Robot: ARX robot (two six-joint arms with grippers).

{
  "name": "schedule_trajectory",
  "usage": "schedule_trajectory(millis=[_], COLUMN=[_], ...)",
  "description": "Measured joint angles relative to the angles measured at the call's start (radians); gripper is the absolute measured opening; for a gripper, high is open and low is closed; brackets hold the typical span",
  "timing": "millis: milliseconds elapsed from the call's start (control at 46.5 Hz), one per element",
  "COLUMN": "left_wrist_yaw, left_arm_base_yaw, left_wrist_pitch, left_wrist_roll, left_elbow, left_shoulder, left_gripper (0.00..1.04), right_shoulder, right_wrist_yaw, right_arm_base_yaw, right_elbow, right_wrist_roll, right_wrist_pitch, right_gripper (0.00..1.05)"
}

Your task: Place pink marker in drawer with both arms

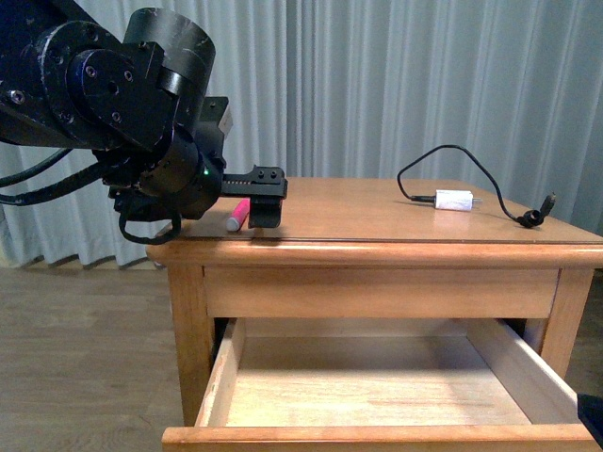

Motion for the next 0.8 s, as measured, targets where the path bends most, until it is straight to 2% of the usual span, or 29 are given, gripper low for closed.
schedule_trajectory(millis=[602,645,796], left_wrist_yaw=[0.003,0.013,0.096], left_arm_base_yaw=[0.000,0.000,0.000], left_wrist_pitch=[-0.017,-0.016,0.015], left_wrist_roll=[0.034,0.035,0.051], left_elbow=[0.011,0.011,-0.002], left_shoulder=[0.006,0.006,0.002], left_gripper=[0.18,0.15,0.15], right_shoulder=[0.000,0.000,0.000], right_wrist_yaw=[0.000,0.000,0.000], right_arm_base_yaw=[0.000,0.000,0.000], right_elbow=[0.000,0.000,0.000], right_wrist_roll=[0.000,0.000,0.000], right_wrist_pitch=[0.000,0.000,0.000], right_gripper=[0.96,0.96,0.96])
